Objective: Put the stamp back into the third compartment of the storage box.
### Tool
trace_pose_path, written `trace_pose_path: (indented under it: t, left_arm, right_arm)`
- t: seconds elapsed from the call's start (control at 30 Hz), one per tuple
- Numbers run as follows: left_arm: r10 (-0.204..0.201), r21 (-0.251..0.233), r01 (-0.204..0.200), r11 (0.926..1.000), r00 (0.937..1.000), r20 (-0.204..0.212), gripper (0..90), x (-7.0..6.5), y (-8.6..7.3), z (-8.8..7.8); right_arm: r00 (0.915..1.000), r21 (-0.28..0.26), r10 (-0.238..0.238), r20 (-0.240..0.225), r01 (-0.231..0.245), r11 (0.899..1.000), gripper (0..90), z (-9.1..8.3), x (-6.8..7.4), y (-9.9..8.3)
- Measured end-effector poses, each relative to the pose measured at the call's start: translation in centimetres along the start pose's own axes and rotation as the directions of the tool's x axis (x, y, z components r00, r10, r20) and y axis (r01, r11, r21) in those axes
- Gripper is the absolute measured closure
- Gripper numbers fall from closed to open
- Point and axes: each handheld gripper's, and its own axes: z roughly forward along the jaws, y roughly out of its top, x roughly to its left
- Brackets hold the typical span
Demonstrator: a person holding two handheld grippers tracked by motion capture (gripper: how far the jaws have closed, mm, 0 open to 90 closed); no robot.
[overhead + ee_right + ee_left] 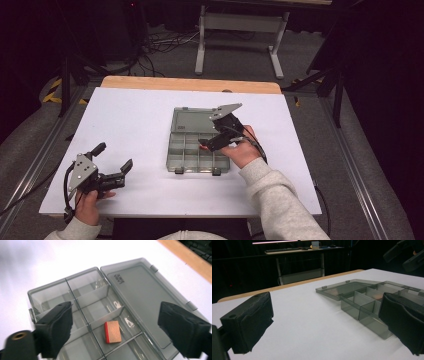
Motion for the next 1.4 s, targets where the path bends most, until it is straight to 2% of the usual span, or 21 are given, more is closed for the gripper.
trace_pose_path:
  t: [0.23,0.53,0.67,0.87,1.07,1.2,1.23,1.3,1.33,1.4]
  left_arm:
    - [-0.003,-0.002,0.003,1.0000,1.0000,-0.003,0.7,0.0,0.1,0.0]
    - [-0.003,-0.005,0.003,1.0000,1.0000,-0.003,0.7,0.0,0.1,-0.1]
    - [-0.004,-0.005,0.004,1.0000,1.0000,-0.003,0.7,0.0,0.1,-0.1]
    - [-0.003,-0.003,0.003,1.0000,1.0000,-0.004,0.7,0.1,0.0,-0.1]
    - [-0.002,-0.002,0.002,1.0000,1.0000,-0.005,0.7,0.0,0.0,-0.1]
    - [-0.001,-0.004,0.001,1.0000,1.0000,-0.006,0.7,0.0,0.0,-0.2]
    - [-0.002,-0.004,0.002,1.0000,1.0000,-0.006,0.7,0.1,0.0,-0.2]
    - [-0.003,-0.006,0.003,1.0000,1.0000,-0.008,0.7,0.1,0.0,-0.2]
    - [-0.003,-0.006,0.003,1.0000,1.0000,-0.009,0.7,0.0,0.0,-0.2]
    - [-0.001,-0.005,0.001,1.0000,1.0000,-0.008,0.7,0.0,0.0,-0.2]
  right_arm:
    - [0.9999,-0.083,-0.010,0.002,0.010,0.997,4.3,-1.9,0.4,0.0]
    - [0.9998,-0.122,-0.017,-0.011,0.016,0.992,1.8,-3.0,0.8,-0.3]
    - [0.9992,-0.162,-0.032,-0.026,0.027,0.986,0.3,-3.7,1.1,-0.5]
    - [0.9992,-0.224,-0.035,-0.019,0.030,0.974,0.2,-4.9,1.7,-1.2]
    - [0.9994,-0.263,-0.033,-0.007,0.030,0.964,0.2,-5.8,2.3,-2.1]
    - [0.9997,-0.300,-0.024,0.003,0.024,0.954,0.2,-6.8,2.5,-2.9]
    - [0.9997,-0.318,-0.022,0.010,0.024,0.948,0.5,-7.1,2.6,-3.4]
    - [0.9997,-0.326,-0.022,0.015,0.025,0.945,1.0,-7.3,2.6,-3.7]
    - [0.9995,-0.342,-0.021,0.023,0.027,0.939,1.4,-7.6,2.7,-4.3]
    - [0.9996,-0.350,-0.018,0.023,0.025,0.936,1.6,-7.6,2.8,-4.6]
